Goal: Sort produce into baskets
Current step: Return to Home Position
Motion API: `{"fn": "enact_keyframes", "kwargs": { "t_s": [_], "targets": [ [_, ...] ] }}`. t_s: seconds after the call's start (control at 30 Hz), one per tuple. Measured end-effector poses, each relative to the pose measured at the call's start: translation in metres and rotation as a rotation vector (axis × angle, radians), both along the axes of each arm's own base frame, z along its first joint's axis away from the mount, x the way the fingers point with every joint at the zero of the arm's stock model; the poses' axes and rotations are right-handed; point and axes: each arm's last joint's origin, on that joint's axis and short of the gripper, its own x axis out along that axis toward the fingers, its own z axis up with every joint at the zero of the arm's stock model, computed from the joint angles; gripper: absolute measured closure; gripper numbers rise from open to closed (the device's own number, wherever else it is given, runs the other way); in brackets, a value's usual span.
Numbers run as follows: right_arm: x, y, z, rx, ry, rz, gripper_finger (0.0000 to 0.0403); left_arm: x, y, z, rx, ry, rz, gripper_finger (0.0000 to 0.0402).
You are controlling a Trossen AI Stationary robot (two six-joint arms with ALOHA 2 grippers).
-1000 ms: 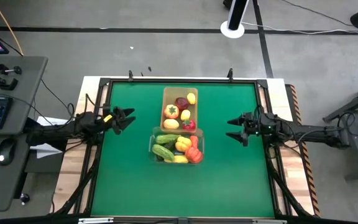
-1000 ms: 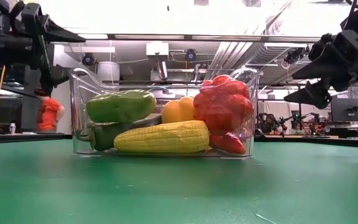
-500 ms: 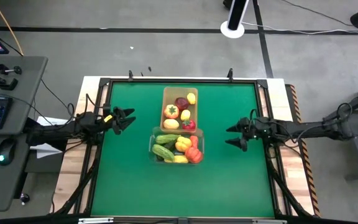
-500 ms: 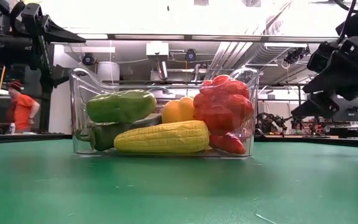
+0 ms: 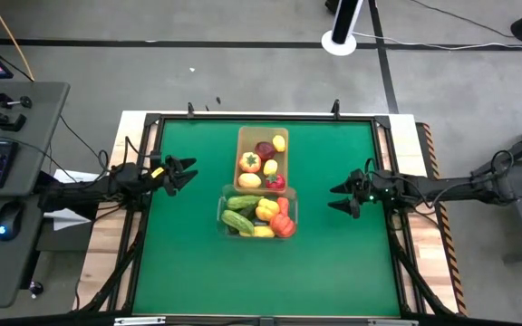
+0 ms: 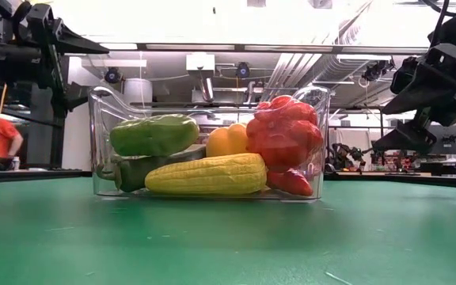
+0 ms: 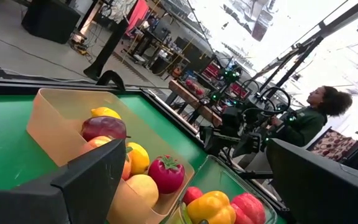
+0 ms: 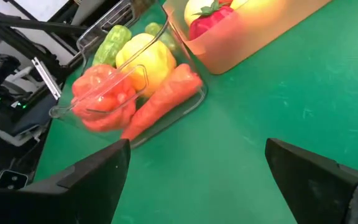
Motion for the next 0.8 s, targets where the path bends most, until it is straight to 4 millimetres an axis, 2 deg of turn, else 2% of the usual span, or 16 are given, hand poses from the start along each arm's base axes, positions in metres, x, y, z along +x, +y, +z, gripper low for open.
{"fn": "enact_keyframes", "kwargs": {
  "t_s": [0.13,0.47,0.8],
  "targets": [
    [-0.003,0.0,0.006,-0.005,-0.069,0.002,0.0038,0.0,0.0,0.0,0.0,0.0,0.001,0.0023],
    [-0.019,0.001,0.034,-0.019,-0.393,0.002,0.0038,0.0,0.0,0.0,0.0,0.0,0.0,0.0023],
    [-0.019,0.001,0.036,-0.021,-0.415,-0.005,0.0038,0.0,0.0,0.0,0.0,0.0,-0.001,0.0023]
  ]
}}
